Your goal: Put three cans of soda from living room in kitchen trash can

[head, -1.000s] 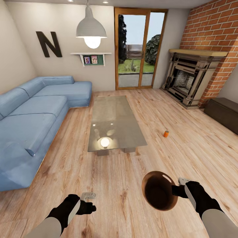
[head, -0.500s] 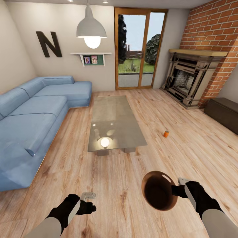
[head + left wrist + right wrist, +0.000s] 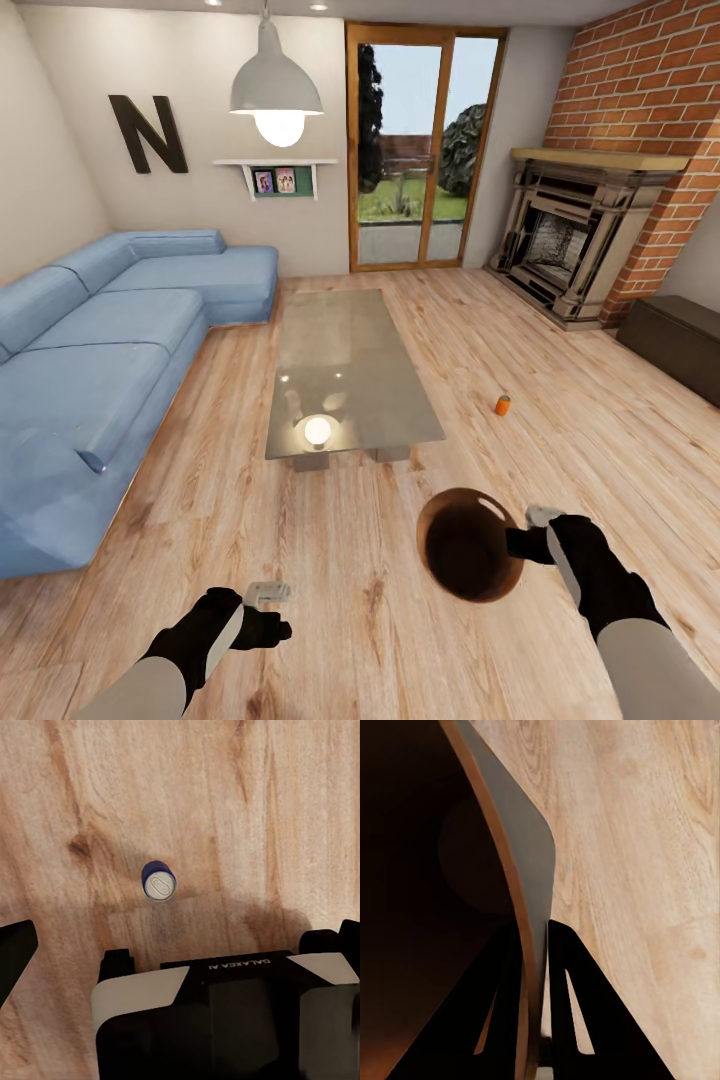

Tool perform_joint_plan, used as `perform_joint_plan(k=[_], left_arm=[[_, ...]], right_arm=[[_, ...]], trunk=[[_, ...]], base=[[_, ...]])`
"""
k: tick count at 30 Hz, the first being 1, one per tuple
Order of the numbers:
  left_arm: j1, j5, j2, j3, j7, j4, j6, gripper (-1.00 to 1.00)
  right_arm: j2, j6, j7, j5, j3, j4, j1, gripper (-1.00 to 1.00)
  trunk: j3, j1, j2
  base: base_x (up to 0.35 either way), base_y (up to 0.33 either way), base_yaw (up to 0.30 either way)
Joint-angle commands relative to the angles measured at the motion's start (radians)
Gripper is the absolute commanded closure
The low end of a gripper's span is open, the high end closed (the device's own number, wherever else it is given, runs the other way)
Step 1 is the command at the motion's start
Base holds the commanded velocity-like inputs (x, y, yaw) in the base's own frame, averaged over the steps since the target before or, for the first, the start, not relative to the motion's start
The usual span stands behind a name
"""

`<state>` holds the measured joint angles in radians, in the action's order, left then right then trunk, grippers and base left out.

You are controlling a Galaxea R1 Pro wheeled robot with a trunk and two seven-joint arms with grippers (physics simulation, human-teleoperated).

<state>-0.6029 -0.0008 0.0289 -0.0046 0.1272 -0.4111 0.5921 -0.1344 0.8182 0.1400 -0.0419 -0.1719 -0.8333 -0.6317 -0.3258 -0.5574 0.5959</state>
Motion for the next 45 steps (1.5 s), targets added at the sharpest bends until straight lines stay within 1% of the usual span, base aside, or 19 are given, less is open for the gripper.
perform_joint_plan(k=[1, 3, 5, 6, 7, 9, 10, 11, 12, 16, 24, 30, 37, 45], left_arm=[[0.000, 0.000, 0.000, 0.000, 0.000, 0.000, 0.000, -1.00], [0.000, 0.000, 0.000, 0.000, 0.000, 0.000, 0.000, -1.00], [0.000, 0.001, 0.000, 0.000, 0.000, 0.000, 0.000, -1.00], [0.000, 0.001, 0.000, 0.000, 0.000, 0.000, 0.000, -1.00], [0.000, 0.001, 0.000, 0.000, 0.000, 0.000, 0.000, -1.00], [0.000, 0.001, 0.000, 0.000, 0.000, 0.000, 0.000, -1.00], [0.000, 0.001, 0.000, 0.000, 0.000, 0.000, 0.000, -1.00], [0.000, 0.001, 0.000, 0.000, 0.000, 0.000, 0.000, -1.00], [0.000, 0.001, 0.000, 0.000, 0.000, 0.000, 0.000, -1.00], [0.000, 0.001, 0.000, 0.000, 0.000, 0.000, 0.000, -1.00], [0.000, 0.001, 0.000, 0.000, -0.003, 0.000, 0.000, -1.00], [0.000, 0.001, 0.000, 0.000, -0.002, -0.005, 0.000, -1.00], [0.000, 0.002, 0.000, 0.000, -0.001, -0.007, 0.000, -1.00], [0.000, 0.002, 0.000, 0.000, -0.001, -0.007, 0.000, -1.00]], right_arm=[[0.008, 0.067, 0.004, 0.006, 0.000, -0.097, 0.000, 1.00], [0.015, 0.133, 0.004, 0.007, 0.000, -0.196, 0.002, 1.00], [0.019, 0.182, 0.004, 0.006, 0.000, -0.288, 0.009, 1.00], [0.022, 0.213, 0.004, 0.006, -0.001, -0.372, 0.023, 1.00], [0.023, 0.224, 0.004, 0.005, -0.001, -0.412, 0.031, 1.00], [0.024, 0.229, 0.003, 0.004, -0.002, -0.483, 0.044, 1.00], [0.024, 0.229, 0.003, 0.003, -0.003, -0.547, 0.054, 1.00], [0.024, 0.229, 0.003, 0.003, -0.003, -0.576, 0.058, 1.00], [0.024, 0.229, 0.003, 0.003, -0.004, -0.627, 0.066, 1.00], [0.026, 0.229, 0.003, 0.003, -0.002, -0.706, 0.092, 1.00], [0.026, 0.229, 0.003, 0.009, -0.005, -0.731, 0.103, 1.00], [0.034, 0.229, 0.004, 0.013, -0.002, -0.740, 0.104, 1.00], [0.044, 0.229, 0.003, 0.013, -0.001, -0.743, 0.104, 1.00], [0.045, 0.229, 0.003, 0.012, -0.002, -0.744, 0.104, 1.00]], trunk=[[0.000, 0.000, 0.000], [0.000, 0.000, 0.000], [0.000, 0.000, 0.000], [0.000, 0.000, 0.000], [0.000, 0.000, 0.000], [0.000, 0.000, 0.000], [0.000, 0.000, 0.000], [0.000, 0.000, 0.000], [0.000, 0.000, 0.000], [0.000, 0.000, 0.000], [0.000, 0.000, 0.000], [0.000, 0.000, 0.000], [-0.022, -0.027, 0.049], [-0.047, -0.057, 0.105]], base=[[0.000, 0.000, 0.000], [0.000, 0.000, 0.000], [0.000, 0.000, 0.000], [0.000, 0.000, 0.000], [0.000, 0.000, 0.000], [0.000, 0.000, 0.000], [0.000, 0.000, 0.000], [0.000, 0.000, 0.000], [0.000, 0.000, 0.000], [0.000, 0.000, 0.000], [0.000, 0.000, 0.000], [0.000, 0.000, 0.000], [0.000, 0.000, 0.000], [0.000, 0.000, 0.000]])
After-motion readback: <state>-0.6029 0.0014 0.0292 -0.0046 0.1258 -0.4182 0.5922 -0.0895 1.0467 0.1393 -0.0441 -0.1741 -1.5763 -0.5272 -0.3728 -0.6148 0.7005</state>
